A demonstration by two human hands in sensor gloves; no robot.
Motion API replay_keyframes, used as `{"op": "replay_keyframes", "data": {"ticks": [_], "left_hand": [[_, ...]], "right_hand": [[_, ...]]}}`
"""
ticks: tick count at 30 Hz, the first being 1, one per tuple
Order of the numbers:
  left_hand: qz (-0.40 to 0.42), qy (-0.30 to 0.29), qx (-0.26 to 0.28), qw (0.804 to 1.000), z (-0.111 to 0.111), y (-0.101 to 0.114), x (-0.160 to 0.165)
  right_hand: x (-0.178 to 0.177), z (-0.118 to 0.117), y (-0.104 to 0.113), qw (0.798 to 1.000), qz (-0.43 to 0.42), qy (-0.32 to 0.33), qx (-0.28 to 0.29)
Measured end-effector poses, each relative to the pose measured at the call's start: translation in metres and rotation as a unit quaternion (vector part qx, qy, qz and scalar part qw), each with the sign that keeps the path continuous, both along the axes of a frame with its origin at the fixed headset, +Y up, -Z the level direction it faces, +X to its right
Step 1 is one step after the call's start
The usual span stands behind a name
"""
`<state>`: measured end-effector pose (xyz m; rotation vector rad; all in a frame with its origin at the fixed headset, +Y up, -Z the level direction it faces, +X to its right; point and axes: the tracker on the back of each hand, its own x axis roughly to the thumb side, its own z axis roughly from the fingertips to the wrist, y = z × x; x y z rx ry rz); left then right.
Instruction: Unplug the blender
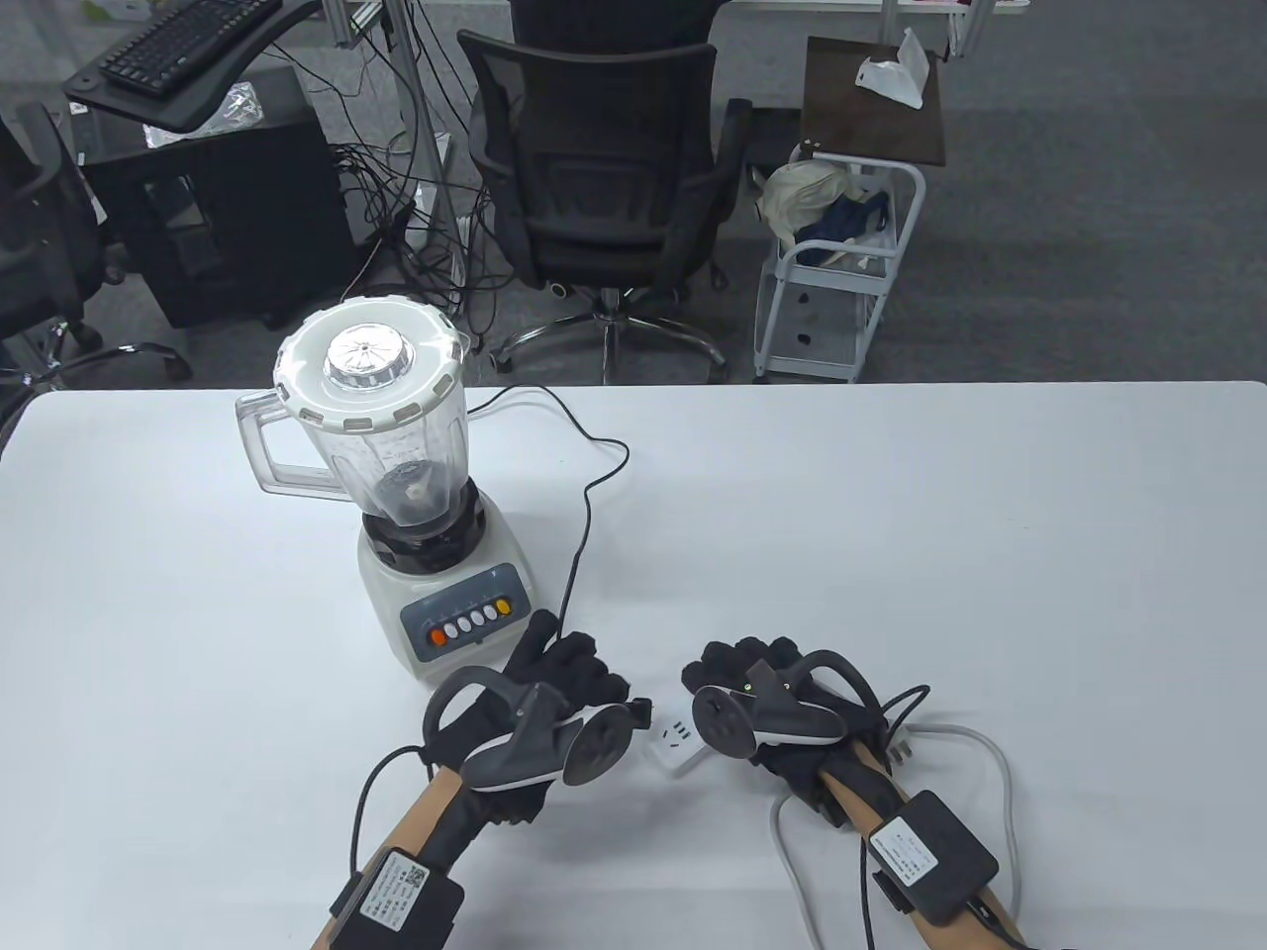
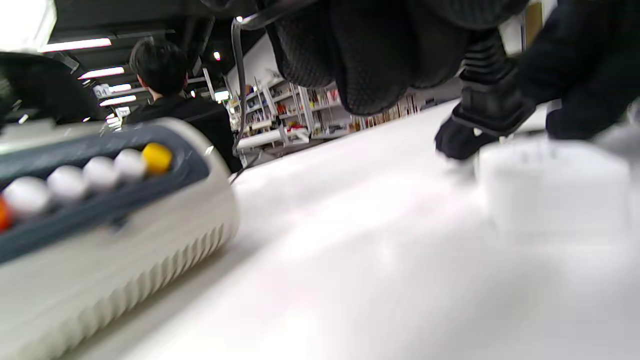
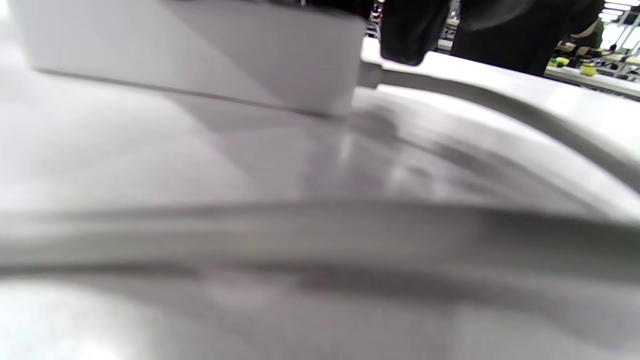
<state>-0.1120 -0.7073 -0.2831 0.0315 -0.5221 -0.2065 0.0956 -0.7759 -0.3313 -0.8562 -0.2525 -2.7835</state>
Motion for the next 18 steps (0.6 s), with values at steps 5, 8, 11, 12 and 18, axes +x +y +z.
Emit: {"op": "replay_keyframes", "data": {"ticks": [5,8,11,12,18], "left_hand": [[-0.032,-0.005,-0.042,0.999,0.012,-0.02,-0.019],[-0.039,-0.01,-0.053,0.998,0.017,-0.026,-0.025],[-0.052,-0.012,-0.058,0.997,0.019,-0.034,-0.027],[-0.06,-0.013,-0.061,0.996,0.019,-0.037,-0.027],[-0.081,-0.023,-0.068,0.994,0.02,-0.045,-0.025]], "right_hand": [[0.0,0.0,0.0,1.0,0.0,0.0,-0.001],[-0.001,-0.001,0.0,1.0,0.002,0.001,-0.004],[-0.001,-0.001,0.001,1.0,0.004,0.001,-0.007],[-0.001,-0.002,0.001,1.0,0.004,0.001,-0.007],[-0.002,-0.002,0.001,1.0,0.01,0.007,-0.006]]}}
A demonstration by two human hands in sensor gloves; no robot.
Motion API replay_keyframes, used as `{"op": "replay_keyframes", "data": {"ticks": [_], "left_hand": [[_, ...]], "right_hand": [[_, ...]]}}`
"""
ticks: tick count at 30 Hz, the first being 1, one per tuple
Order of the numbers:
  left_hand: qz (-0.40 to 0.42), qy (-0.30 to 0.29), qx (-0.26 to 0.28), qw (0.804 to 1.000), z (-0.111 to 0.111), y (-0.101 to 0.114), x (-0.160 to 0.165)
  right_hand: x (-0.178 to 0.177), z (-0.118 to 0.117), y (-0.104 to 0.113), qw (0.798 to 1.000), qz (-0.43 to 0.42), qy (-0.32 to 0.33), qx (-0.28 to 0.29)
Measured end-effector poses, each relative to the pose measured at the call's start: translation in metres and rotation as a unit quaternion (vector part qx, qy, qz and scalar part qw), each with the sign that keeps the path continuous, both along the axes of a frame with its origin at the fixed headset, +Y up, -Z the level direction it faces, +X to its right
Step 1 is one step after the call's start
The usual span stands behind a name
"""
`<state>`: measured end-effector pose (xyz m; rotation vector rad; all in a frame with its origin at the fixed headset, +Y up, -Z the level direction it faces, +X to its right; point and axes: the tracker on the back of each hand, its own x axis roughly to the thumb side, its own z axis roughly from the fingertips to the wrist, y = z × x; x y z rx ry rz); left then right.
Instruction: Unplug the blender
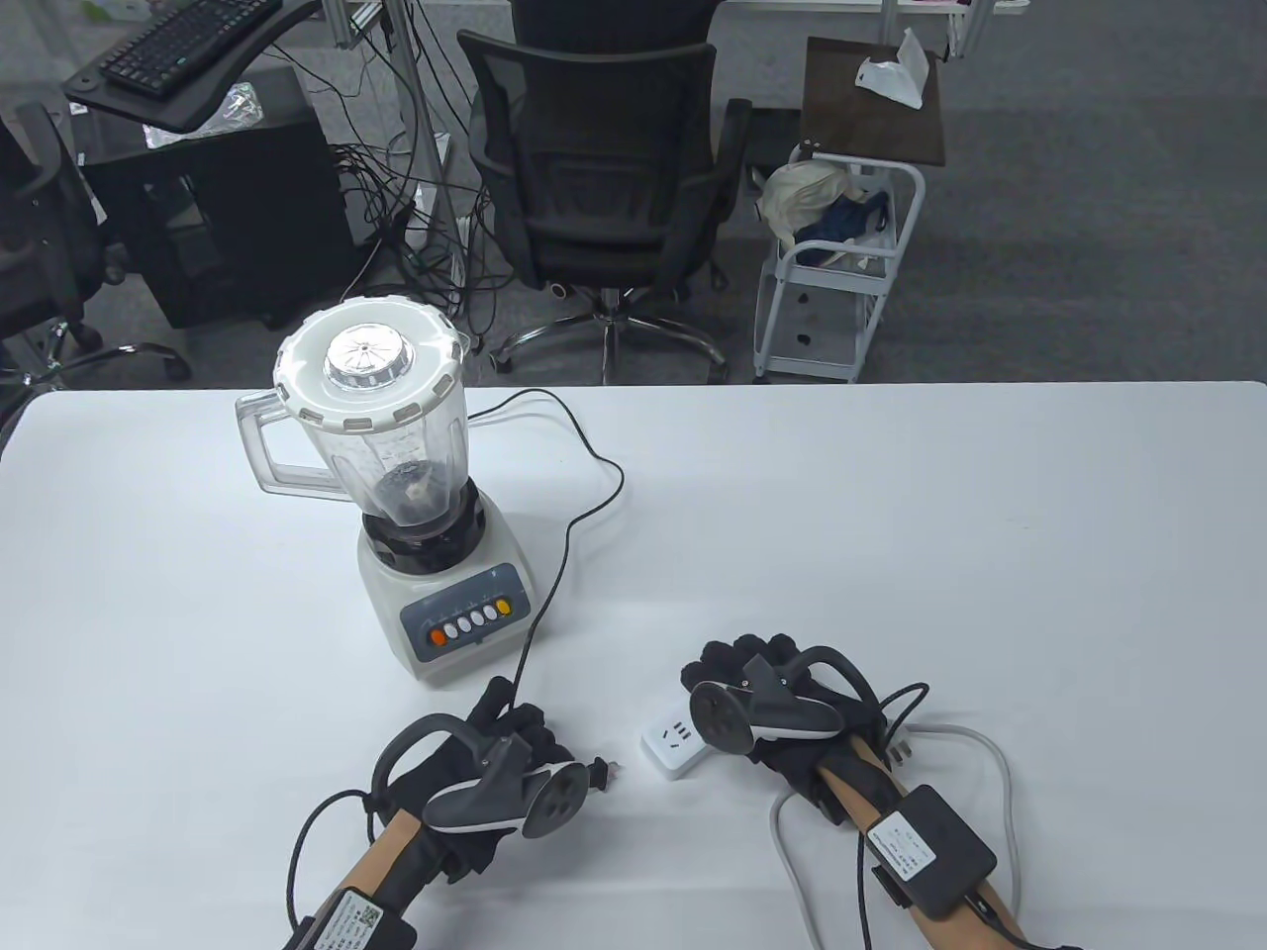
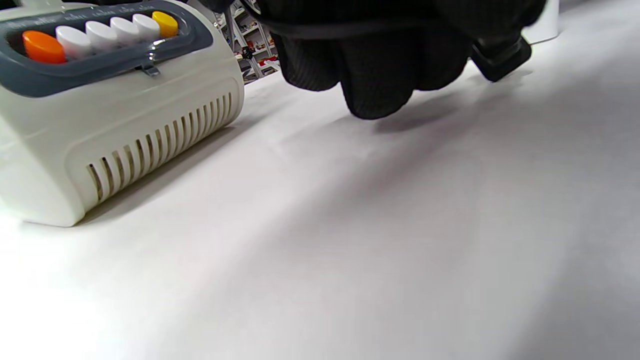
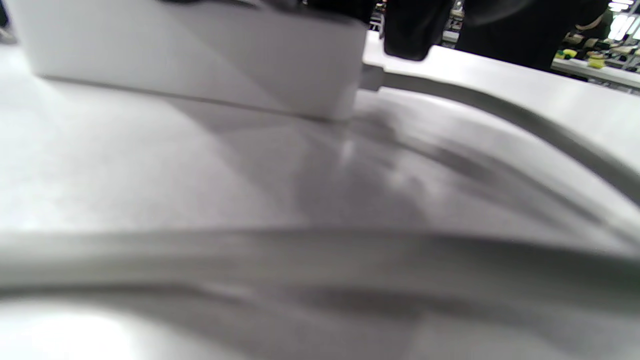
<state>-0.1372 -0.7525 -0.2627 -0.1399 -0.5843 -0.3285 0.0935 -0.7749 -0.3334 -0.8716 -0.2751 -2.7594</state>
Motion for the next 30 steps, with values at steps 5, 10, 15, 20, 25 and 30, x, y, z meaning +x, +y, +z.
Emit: {"op": "replay_keyframes", "data": {"ticks": [5,10,15,20,25,30], "left_hand": [[0.057,0.008,0.026,0.998,0.0,0.02,-0.007],[0.118,0.058,0.081,0.988,0.0,0.044,-0.03],[0.116,0.127,0.149,0.974,-0.003,0.055,-0.066],[0.109,0.191,0.183,0.958,-0.007,0.059,-0.099],[0.111,0.231,0.192,0.947,-0.009,0.056,-0.121],[0.101,0.254,0.183,0.944,-0.011,0.051,-0.131]], "right_hand": [[-0.003,0.001,0.005,1.0,0.004,0.006,0.009],[0.008,0.009,0.011,0.998,-0.015,0.019,0.052],[0.036,0.02,0.019,0.997,-0.021,0.006,0.075],[0.071,0.03,0.03,0.994,-0.02,-0.031,0.1],[0.112,0.039,0.043,0.988,-0.048,-0.088,0.116],[0.143,0.046,0.049,0.981,-0.048,-0.135,0.13]]}}
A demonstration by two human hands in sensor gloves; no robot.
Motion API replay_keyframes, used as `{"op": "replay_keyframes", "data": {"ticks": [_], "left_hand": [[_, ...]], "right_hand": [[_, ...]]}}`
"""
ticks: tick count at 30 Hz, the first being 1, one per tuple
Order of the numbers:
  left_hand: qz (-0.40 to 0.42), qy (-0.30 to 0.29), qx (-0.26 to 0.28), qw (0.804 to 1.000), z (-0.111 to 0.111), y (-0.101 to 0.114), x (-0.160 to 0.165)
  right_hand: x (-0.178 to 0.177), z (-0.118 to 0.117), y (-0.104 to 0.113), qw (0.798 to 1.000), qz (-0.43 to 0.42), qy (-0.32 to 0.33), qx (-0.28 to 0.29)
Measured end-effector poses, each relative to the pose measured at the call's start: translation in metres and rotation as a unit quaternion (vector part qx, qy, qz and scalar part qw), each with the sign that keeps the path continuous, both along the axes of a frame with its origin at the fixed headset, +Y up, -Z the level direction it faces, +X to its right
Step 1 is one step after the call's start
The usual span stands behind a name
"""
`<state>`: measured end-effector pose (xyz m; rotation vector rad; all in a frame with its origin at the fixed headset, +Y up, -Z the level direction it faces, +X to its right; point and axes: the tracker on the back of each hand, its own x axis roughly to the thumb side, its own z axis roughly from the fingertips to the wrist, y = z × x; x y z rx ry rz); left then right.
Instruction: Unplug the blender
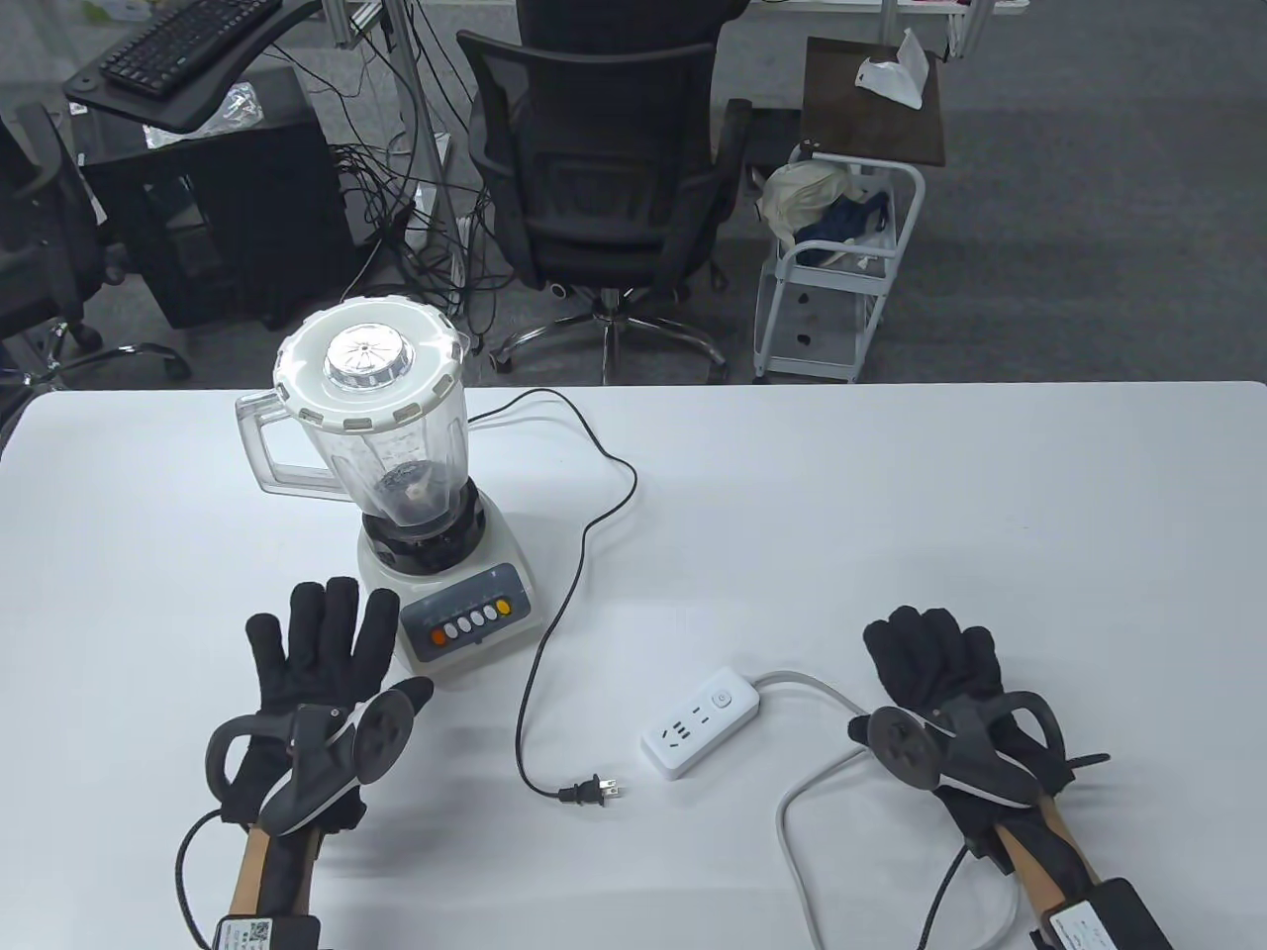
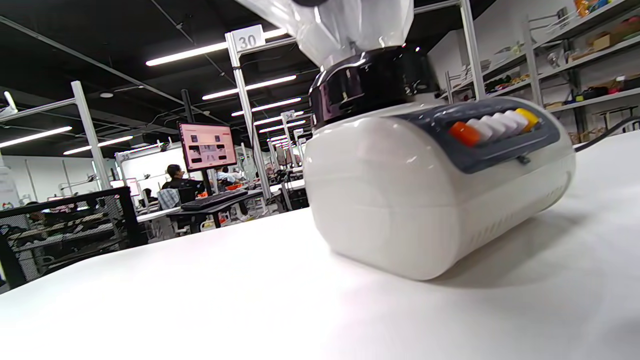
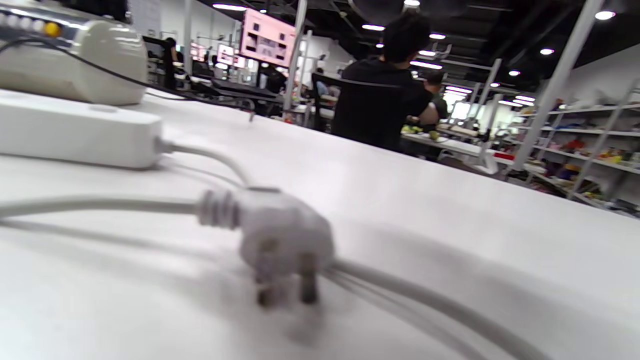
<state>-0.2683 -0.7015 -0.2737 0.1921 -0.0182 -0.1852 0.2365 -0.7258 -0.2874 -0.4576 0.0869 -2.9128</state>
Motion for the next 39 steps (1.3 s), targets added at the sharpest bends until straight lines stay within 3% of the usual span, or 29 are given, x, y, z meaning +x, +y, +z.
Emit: {"op": "replay_keyframes", "data": {"ticks": [13,39], "left_hand": [[-0.008,0.026,-0.026,0.999,-0.003,-0.009,-0.009],[-0.013,0.026,-0.033,0.999,-0.003,-0.009,-0.008]], "right_hand": [[0.046,0.004,-0.006,0.996,0.002,-0.089,0.015],[0.043,0.004,-0.008,0.996,0.021,-0.089,0.0]]}}
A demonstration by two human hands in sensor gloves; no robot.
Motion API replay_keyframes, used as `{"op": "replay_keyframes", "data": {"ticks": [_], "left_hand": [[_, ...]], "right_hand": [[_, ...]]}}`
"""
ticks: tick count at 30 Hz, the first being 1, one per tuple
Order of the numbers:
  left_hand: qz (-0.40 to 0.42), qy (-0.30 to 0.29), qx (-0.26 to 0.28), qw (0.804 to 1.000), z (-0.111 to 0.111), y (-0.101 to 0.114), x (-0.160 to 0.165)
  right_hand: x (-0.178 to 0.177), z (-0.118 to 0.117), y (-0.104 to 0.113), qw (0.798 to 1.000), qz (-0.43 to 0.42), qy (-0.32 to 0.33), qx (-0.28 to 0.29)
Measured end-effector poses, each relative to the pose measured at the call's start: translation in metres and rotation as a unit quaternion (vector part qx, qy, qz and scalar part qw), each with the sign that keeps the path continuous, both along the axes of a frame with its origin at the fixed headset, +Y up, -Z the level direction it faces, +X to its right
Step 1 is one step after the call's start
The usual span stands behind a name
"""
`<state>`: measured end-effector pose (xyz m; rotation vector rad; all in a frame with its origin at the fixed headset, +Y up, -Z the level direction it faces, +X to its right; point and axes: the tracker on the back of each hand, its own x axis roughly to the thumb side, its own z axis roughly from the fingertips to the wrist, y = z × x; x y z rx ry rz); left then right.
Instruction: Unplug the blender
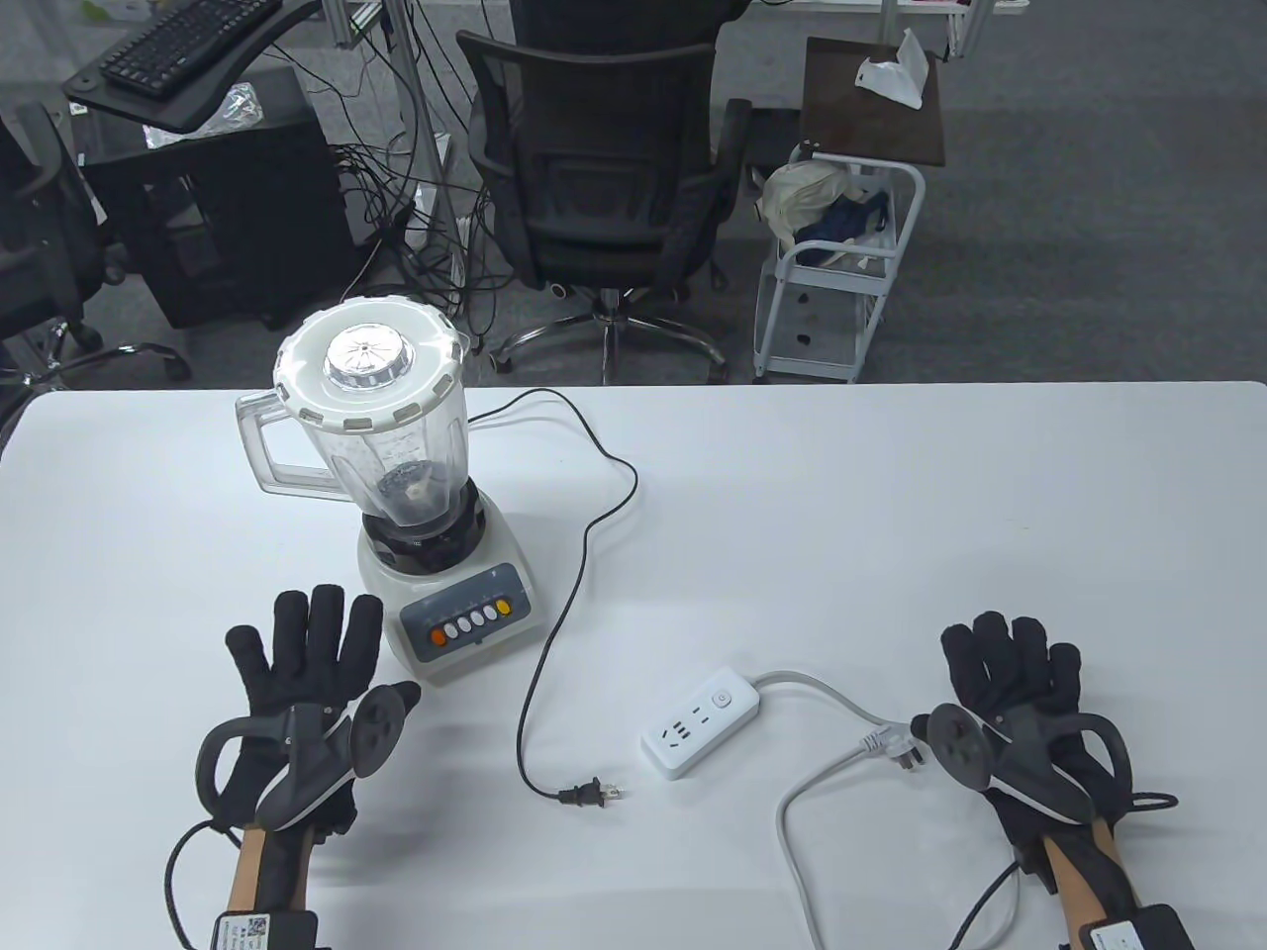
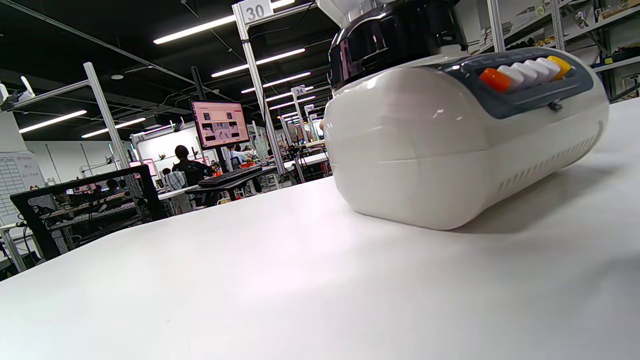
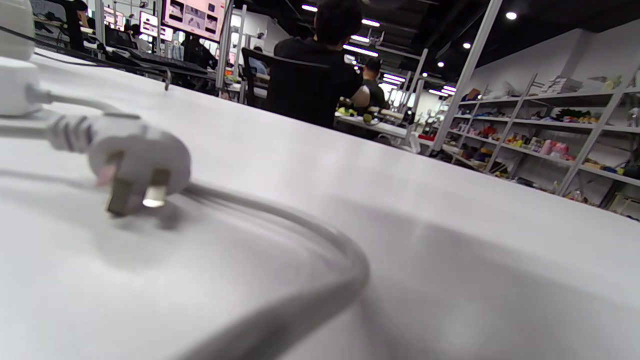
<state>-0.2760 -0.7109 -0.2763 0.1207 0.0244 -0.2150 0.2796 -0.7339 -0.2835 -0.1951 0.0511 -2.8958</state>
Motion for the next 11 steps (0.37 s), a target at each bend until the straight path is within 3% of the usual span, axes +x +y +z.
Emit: {"op": "replay_keyframes", "data": {"ticks": [11], "left_hand": [[-0.002,-0.003,0.003,1.0,-0.0001,-0.0004,0.001]], "right_hand": [[-0.0016,0.0006,-0.0006,1.0,0.003,0.002,-0.003]]}}
